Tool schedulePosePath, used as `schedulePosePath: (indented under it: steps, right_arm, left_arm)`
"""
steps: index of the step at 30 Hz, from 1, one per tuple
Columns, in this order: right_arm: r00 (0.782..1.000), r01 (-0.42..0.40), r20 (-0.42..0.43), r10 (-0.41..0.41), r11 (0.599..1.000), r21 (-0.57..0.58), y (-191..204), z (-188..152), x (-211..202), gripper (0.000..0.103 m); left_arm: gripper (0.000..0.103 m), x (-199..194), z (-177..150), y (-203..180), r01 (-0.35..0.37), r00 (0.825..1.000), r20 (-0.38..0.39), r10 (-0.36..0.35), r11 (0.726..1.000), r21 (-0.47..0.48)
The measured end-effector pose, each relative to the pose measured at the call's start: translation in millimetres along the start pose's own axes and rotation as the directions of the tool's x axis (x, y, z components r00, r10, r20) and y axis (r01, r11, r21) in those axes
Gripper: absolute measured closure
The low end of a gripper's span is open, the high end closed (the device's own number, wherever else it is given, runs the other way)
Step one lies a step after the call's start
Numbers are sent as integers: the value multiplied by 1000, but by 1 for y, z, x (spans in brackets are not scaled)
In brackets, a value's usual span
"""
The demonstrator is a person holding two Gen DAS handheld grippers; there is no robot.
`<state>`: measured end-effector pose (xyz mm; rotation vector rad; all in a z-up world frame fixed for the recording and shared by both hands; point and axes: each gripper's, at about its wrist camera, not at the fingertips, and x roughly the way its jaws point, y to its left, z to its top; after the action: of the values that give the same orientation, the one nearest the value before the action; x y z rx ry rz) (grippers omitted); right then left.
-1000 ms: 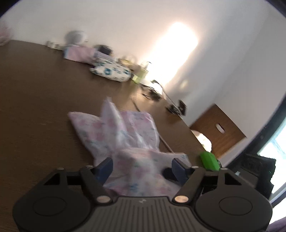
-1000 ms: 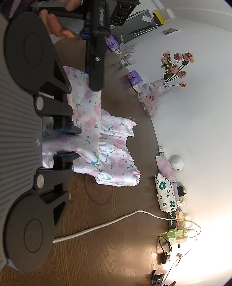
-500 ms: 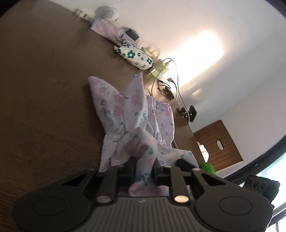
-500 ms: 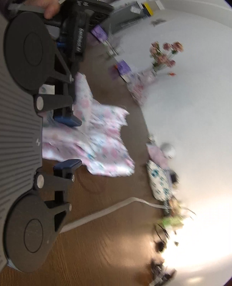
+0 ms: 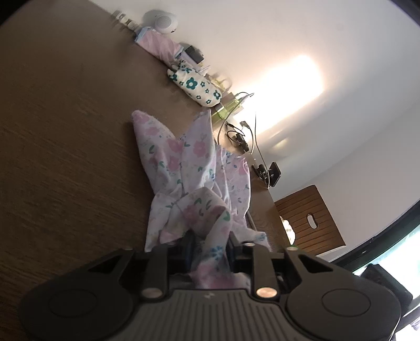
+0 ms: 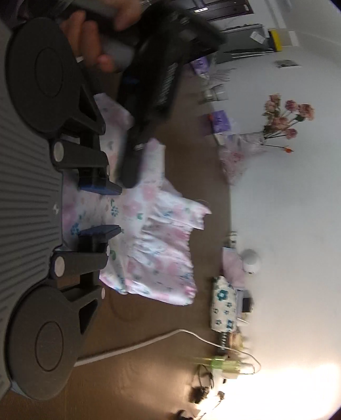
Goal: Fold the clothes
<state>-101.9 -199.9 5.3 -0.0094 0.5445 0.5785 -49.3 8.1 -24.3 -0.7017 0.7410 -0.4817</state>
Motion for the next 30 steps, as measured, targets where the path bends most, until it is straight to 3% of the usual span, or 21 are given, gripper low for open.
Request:
schedulePosePath:
  steps: [2,4,7,9,10,11,13,16,20,24,30]
  right_arm:
    - [1000,-4,-3,4,1000,-13,0,-3,2,77]
    - [1000,-11,-10,11,1000,-8,0,-3,2,77]
    - [1000,-13,-7,13,1000,-13,0,-6,0,77]
    - [1000,-13,-5,13,1000,-15,1,-8,-1,77]
    - [1000,-14,-4,14,1000,-15,1,-8,-1,77]
    - [1000,-14,-4,14,1000,-14,1,-8,-1,77]
    - [1000,-15,-3,15,1000,-13,1,-8,-1,77]
    - [1000,-13,-1,13,1000,-15,2,-8,-1,77]
    - [1000,-3,31,4,1000,-9,1,-6,-6,77]
    - [994,28,101,-35,997,74,-12,-3,-17,77]
    - [999,23,29,-26,996,91,-18,-7,-2,77]
  left_arm:
    - [65,-6,4,-14,-40,999,18,38,996,85]
    - [62,-13,7,-39,-106,994,62,94,967,230]
    - [46,-14,0,-78,-153,987,112,112,861,485]
    - [46,-2,-8,-90,-187,982,111,150,801,569]
    - [50,3,-10,-88,-204,979,105,176,797,568]
    - [66,8,-12,-85,-222,974,97,203,799,558]
    - [91,17,-8,-69,-270,960,72,269,835,479]
    - [90,15,-6,-41,-240,969,33,244,907,345]
    - [90,10,-11,-35,-232,972,48,229,916,326]
    - [89,8,-9,-27,-197,980,49,191,942,273]
    - [89,6,-6,-17,-138,990,34,133,967,215]
